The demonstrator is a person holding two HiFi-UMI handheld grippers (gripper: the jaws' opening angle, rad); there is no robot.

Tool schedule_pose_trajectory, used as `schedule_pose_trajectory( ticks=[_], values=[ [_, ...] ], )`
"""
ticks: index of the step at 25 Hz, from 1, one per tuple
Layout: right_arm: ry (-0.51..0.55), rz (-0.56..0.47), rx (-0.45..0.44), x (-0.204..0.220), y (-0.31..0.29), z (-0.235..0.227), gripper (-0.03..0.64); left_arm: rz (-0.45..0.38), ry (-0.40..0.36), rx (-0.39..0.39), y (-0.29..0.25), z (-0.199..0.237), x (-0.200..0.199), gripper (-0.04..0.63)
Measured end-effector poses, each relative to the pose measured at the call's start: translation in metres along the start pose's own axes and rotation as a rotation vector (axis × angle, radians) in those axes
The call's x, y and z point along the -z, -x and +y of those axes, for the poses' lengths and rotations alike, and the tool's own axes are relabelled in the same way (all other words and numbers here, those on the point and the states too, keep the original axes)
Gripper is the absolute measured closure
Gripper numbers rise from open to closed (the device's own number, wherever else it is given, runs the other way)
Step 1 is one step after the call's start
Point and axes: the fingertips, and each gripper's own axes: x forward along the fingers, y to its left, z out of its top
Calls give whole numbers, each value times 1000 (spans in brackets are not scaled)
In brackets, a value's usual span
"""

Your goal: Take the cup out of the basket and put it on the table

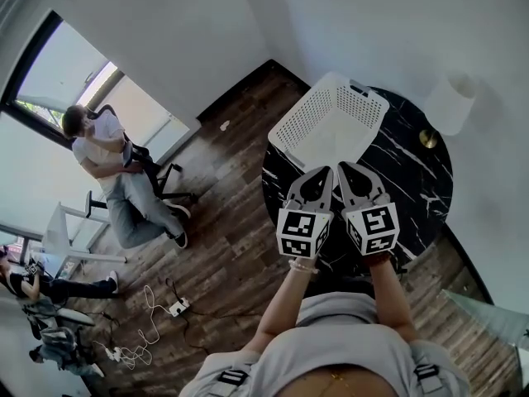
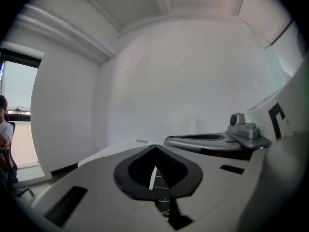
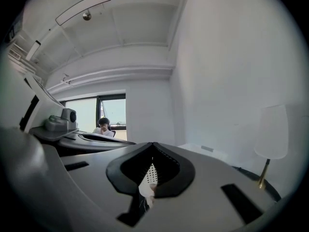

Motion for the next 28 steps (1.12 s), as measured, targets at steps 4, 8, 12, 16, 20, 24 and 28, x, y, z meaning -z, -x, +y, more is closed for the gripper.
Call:
schedule_pose_trajectory(
  ticks=[4, 8, 12, 16, 20, 24, 28],
  values=[
    [2, 6, 5, -2, -7, -5, 607, 13, 5, 9, -11, 3, 0, 589],
    [2, 3, 28, -5, -14, -13, 607, 18, 3, 29, -22, 8, -3, 589],
    [-7, 6, 73, -3, -21, -24, 607, 39, -11, 64, -36, 15, -1, 589],
    [-22, 12, 116, 0, -31, -36, 607, 89, -37, 95, -52, 38, 6, 589],
    [-22, 30, 134, 4, -43, -40, 607, 206, -107, 134, -75, 70, 20, 589],
    [-22, 50, 151, 12, -50, -46, 607, 264, -196, 151, -101, 97, 26, 589],
    [-29, 66, 190, 16, -50, -59, 607, 300, -227, 177, -130, 110, 32, 588]
  ],
)
